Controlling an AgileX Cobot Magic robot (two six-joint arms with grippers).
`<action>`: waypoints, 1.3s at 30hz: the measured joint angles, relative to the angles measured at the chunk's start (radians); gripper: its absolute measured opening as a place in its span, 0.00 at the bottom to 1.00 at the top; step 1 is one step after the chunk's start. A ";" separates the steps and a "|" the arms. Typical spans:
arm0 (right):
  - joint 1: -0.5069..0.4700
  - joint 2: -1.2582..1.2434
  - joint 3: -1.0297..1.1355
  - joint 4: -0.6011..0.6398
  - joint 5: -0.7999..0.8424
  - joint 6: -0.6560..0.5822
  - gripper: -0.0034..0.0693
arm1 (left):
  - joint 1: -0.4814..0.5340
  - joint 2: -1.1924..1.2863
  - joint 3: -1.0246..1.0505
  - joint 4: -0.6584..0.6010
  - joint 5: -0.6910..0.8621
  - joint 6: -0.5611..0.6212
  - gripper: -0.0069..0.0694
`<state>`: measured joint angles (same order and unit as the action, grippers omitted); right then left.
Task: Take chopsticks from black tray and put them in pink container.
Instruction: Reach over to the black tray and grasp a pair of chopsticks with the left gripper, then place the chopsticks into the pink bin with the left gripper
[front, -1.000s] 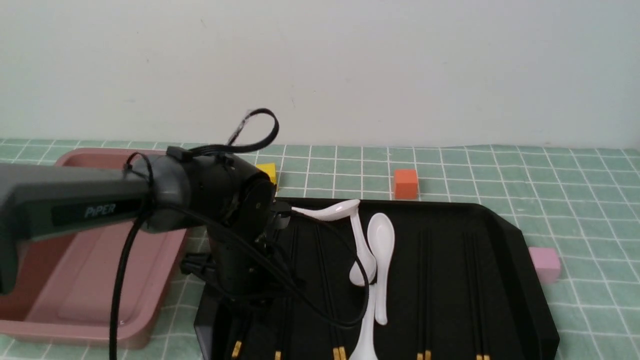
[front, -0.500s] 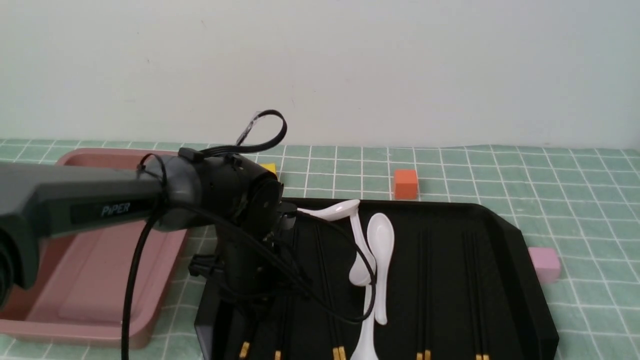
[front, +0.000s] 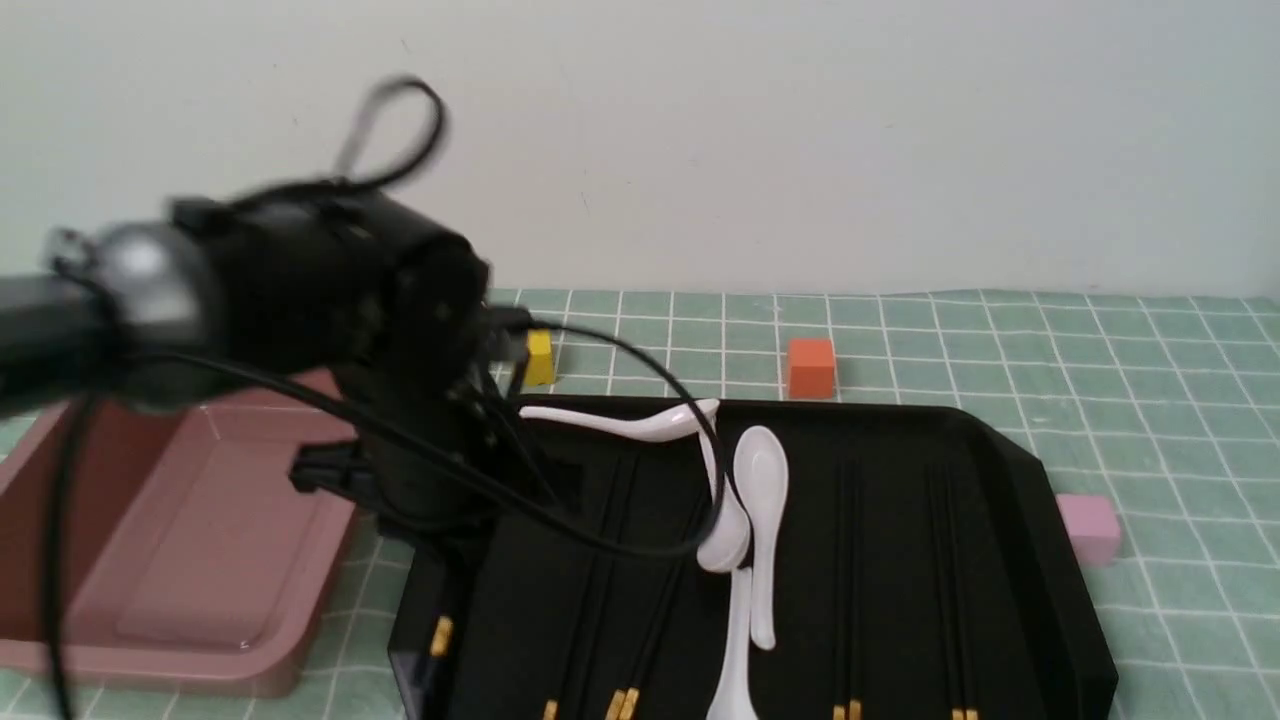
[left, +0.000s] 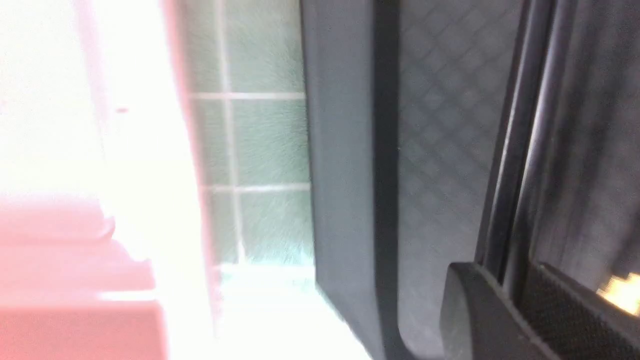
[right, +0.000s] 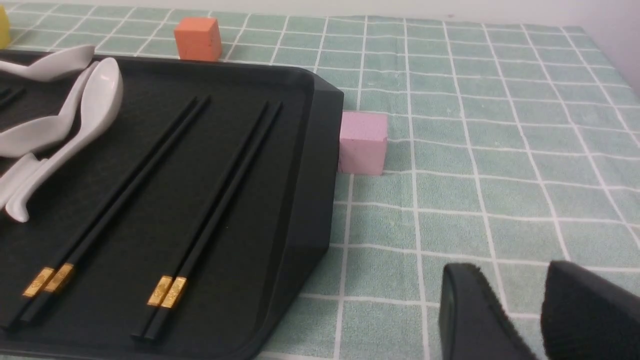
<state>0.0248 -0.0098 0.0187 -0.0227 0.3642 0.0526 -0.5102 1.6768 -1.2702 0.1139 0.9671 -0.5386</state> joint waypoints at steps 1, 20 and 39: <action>0.000 0.000 0.000 0.000 0.000 0.000 0.38 | 0.017 -0.028 0.000 -0.001 0.009 0.000 0.21; 0.000 0.000 0.000 0.000 0.000 0.000 0.38 | 0.587 -0.020 0.004 -0.034 -0.069 0.298 0.21; 0.000 0.000 0.000 0.000 0.000 0.000 0.38 | 0.587 0.080 0.005 -0.114 -0.074 0.339 0.43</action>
<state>0.0248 -0.0098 0.0187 -0.0227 0.3642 0.0526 0.0768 1.7572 -1.2648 0.0000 0.8929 -0.1992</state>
